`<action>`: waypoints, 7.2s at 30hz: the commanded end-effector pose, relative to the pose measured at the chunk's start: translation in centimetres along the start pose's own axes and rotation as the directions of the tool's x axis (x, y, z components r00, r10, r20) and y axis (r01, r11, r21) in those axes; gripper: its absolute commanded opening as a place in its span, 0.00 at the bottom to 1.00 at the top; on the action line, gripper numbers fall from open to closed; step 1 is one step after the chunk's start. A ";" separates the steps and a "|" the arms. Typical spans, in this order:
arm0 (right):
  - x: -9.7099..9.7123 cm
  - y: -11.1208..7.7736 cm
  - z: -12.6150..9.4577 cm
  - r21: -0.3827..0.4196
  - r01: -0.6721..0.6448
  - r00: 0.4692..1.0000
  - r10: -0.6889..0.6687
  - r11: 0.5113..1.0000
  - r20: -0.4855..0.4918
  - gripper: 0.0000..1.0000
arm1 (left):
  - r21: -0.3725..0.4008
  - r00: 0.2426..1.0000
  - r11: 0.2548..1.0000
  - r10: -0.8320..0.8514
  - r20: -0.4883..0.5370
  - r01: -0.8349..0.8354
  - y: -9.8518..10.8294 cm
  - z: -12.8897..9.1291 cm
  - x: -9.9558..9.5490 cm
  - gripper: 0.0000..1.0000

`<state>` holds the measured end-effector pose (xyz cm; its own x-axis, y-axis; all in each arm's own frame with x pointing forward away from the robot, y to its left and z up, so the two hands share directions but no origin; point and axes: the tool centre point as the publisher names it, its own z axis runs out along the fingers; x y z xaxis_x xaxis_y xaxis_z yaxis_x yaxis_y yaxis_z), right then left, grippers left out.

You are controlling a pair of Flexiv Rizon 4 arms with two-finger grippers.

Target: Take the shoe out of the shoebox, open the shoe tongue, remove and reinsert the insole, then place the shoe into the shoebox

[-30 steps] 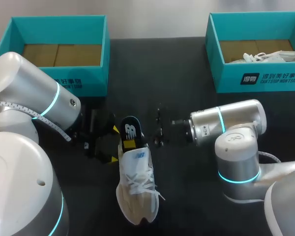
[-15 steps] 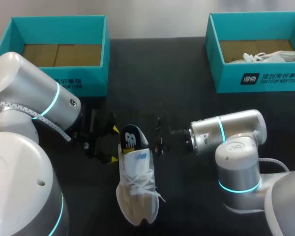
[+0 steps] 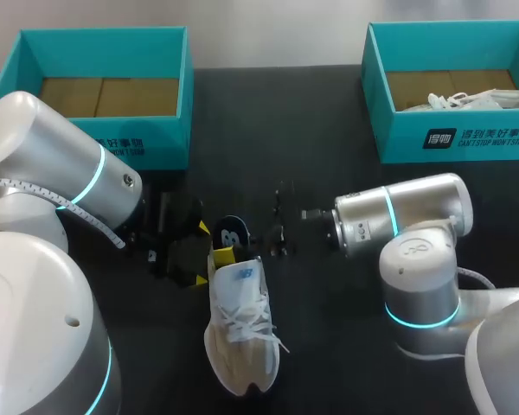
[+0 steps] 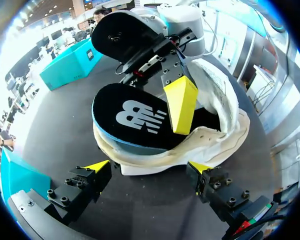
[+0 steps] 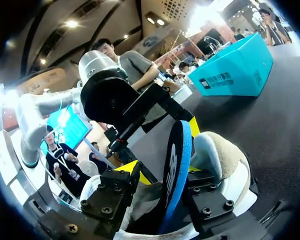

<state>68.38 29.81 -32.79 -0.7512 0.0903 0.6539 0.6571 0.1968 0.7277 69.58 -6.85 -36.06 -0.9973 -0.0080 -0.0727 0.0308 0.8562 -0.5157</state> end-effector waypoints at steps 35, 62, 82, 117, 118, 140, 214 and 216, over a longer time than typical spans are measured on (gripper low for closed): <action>0.3 -1.3 0.6 0.021 -0.072 0.997 0.071 0.997 0.042 0.45 | 0.000 1.000 1.000 0.001 0.000 -0.001 0.0 -0.1 0.1 1.00; -1.1 -3.2 1.0 0.048 -0.227 0.972 0.224 0.973 0.076 0.00 | 0.000 1.000 1.000 0.001 0.000 -0.001 0.0 -0.1 0.1 1.00; 0.0 0.2 0.4 0.064 -0.097 0.990 0.090 0.993 0.109 0.63 | 0.000 1.000 1.000 0.001 0.000 -0.001 0.0 -0.1 0.1 1.00; 0.3 -1.3 0.1 0.090 -0.105 0.990 0.095 0.990 0.108 0.93 | 0.000 1.000 1.000 0.001 0.000 -0.001 0.0 -0.1 0.1 1.00; 0.3 -1.2 0.0 0.092 -0.089 0.991 0.079 0.992 0.109 0.96 | 0.000 1.000 1.000 0.001 0.000 -0.001 0.0 -0.1 0.1 1.00; 2.1 -0.1 -1.5 0.173 0.003 0.992 -0.025 0.985 0.123 0.96 | 0.000 1.000 1.000 0.001 0.000 -0.001 0.0 -0.1 0.1 1.00; 4.8 10.1 -11.6 0.568 -0.374 0.736 -0.138 0.734 0.663 0.00 | -0.077 0.937 0.954 0.265 -0.228 -0.288 10.6 -14.2 -12.1 1.00; 4.8 10.1 -11.6 0.568 -0.374 0.736 -0.138 0.734 0.663 0.00 | -0.077 0.937 0.954 0.265 -0.228 -0.288 10.6 -14.2 -12.1 1.00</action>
<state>72.01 20.35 -20.03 -0.6839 0.6671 0.2954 0.7286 0.6459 0.2282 80.74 9.77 -28.60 -0.9432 0.3315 -0.0242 0.3122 0.8585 -0.4069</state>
